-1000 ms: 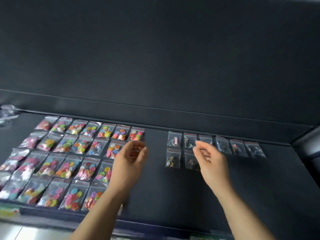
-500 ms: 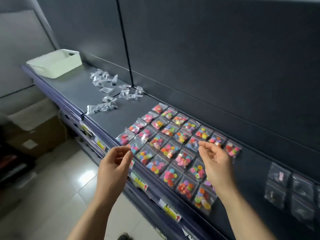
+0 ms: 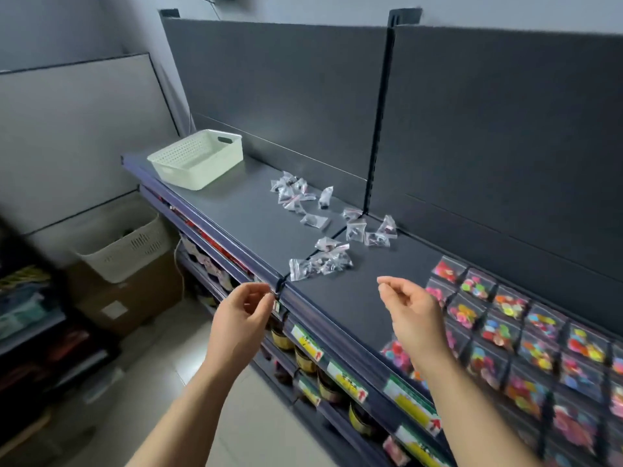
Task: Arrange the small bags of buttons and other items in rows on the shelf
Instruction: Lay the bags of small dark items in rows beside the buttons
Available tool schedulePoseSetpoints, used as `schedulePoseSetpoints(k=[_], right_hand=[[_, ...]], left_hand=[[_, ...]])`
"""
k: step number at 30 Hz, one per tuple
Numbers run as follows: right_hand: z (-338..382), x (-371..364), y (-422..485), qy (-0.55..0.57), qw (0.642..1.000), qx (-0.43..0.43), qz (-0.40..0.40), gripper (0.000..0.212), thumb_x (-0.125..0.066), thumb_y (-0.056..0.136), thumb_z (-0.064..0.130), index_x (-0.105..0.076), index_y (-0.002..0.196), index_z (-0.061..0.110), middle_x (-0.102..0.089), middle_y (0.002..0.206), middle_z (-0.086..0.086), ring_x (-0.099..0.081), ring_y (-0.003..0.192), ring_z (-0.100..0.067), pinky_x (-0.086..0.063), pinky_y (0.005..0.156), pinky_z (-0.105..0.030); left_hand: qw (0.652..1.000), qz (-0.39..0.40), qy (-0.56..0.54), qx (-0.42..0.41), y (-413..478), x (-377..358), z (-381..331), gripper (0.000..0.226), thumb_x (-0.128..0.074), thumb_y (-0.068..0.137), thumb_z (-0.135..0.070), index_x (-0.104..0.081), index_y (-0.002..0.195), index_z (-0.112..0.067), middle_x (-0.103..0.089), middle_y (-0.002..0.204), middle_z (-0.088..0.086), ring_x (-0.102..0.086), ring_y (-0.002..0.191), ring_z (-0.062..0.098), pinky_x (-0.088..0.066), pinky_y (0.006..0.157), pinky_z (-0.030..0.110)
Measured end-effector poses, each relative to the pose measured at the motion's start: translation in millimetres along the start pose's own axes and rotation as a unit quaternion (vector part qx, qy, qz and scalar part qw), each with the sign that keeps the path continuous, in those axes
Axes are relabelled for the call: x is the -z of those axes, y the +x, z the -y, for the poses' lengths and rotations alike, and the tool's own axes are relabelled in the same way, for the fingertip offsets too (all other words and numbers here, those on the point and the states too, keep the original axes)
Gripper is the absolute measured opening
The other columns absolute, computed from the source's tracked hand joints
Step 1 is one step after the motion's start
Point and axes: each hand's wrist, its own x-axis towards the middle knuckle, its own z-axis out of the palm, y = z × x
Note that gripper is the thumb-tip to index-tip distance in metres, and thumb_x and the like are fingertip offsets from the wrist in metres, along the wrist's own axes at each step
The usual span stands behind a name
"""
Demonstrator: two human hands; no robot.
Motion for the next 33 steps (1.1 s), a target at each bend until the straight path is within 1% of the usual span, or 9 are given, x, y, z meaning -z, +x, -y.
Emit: schedulePoseSetpoints(k=[6,10,15,19,21,23,25,29,33], right_hand=[[0.9,-38.0,40.7,-0.038,0.998,-0.034,-0.026,0.014,-0.057,0.094,0.020,-0.069,0.103,0.020,-0.066,0.091,0.016,-0.058,0.081,0.007,-0.044,0.060,-0.003],[-5.4,-51.0,76.1,-0.062,0.995,-0.055,-0.054,0.013,-0.060,0.092,0.026,-0.070,0.099,0.024,-0.068,0.090,0.014,-0.061,0.081,0.002,-0.047,0.066,-0.015],[-20.3,-66.3,123.4,-0.069,0.995,-0.067,-0.023,0.020,-0.064,0.089,0.021,-0.069,0.108,0.015,-0.068,0.094,0.009,-0.061,0.084,-0.003,-0.046,0.073,-0.015],[-30.4,-78.2,147.3,-0.078,0.992,-0.097,0.020,0.025,-0.071,0.083,0.022,-0.066,0.107,0.016,-0.068,0.090,0.007,-0.063,0.084,-0.009,-0.050,0.078,-0.021],[-32.8,-84.1,155.9,-0.103,0.987,-0.115,0.038,0.024,-0.073,0.080,0.022,-0.064,0.102,0.021,-0.070,0.085,0.007,-0.063,0.078,-0.010,-0.051,0.078,-0.026],[-36.1,-88.6,162.5,-0.148,0.981,-0.120,0.036,0.018,-0.074,0.077,0.022,-0.065,0.092,0.022,-0.070,0.078,0.008,-0.062,0.070,-0.008,-0.050,0.071,-0.025],[-38.5,-89.5,166.8,-0.167,0.979,-0.117,0.027,0.009,-0.072,0.076,0.019,-0.069,0.085,0.021,-0.067,0.070,0.008,-0.058,0.064,-0.007,-0.048,0.067,-0.026],[-38.2,-85.4,167.9,-0.142,0.983,-0.112,-0.001,0.005,-0.068,0.082,0.018,-0.067,0.078,0.020,-0.065,0.069,0.007,-0.055,0.063,-0.010,-0.045,0.063,-0.028],[-33.1,-81.1,158.1,-0.100,0.987,-0.118,-0.034,0.005,-0.064,0.085,0.016,-0.066,0.081,0.018,-0.062,0.068,0.006,-0.048,0.059,-0.008,-0.037,0.055,-0.020]], left_hand=[[0.989,0.090,0.114,-0.037,92.0,-23.5,23.7,0.031,-0.063,0.089,-0.033,-0.064,0.117,-0.019,-0.068,0.103,-0.007,-0.061,0.089,0.008,-0.049,0.079,0.024],[0.961,0.152,0.222,-0.059,141.2,-53.2,35.3,0.048,-0.064,0.087,-0.043,-0.057,0.129,-0.021,-0.064,0.120,-0.003,-0.058,0.110,0.019,-0.048,0.095,0.035],[0.925,0.230,0.296,-0.072,176.1,-70.3,39.1,0.027,-0.071,0.079,-0.033,-0.065,0.105,-0.027,-0.066,0.091,-0.011,-0.060,0.088,0.015,-0.048,0.075,0.027],[0.949,0.261,0.165,-0.056,193.4,-66.2,36.6,0.009,-0.072,0.080,-0.017,-0.068,0.086,-0.023,-0.065,0.074,-0.006,-0.057,0.065,0.009,-0.049,0.065,0.021],[0.962,0.270,0.004,0.023,201.6,-60.6,31.4,0.006,-0.070,0.083,-0.007,-0.069,0.088,-0.010,-0.063,0.074,-0.002,-0.061,0.067,0.011,-0.054,0.068,0.019],[0.943,0.279,-0.147,0.104,210.9,-58.8,24.4,0.006,-0.064,0.086,0.001,-0.064,0.088,-0.004,-0.055,0.078,0.007,-0.062,0.077,0.020,-0.057,0.083,0.032],[0.936,0.275,-0.183,0.120,221.7,-64.4,18.9,0.016,-0.050,0.092,0.005,-0.059,0.085,-0.007,-0.049,0.075,0.009,-0.058,0.073,0.024,-0.056,0.079,0.038],[0.952,0.298,-0.052,0.054,235.4,-88.7,3.3,0.013,-0.056,0.093,-0.022,-0.061,0.083,-0.015,-0.049,0.069,-0.002,-0.044,0.060,0.013,-0.040,0.055,0.019],[0.904,0.365,0.195,-0.104,242.6,-115.0,3.1,0.039,-0.080,0.070,-0.042,-0.069,0.103,-0.024,-0.059,0.075,-0.001,-0.054,0.067,0.017,-0.037,0.054,0.019]])
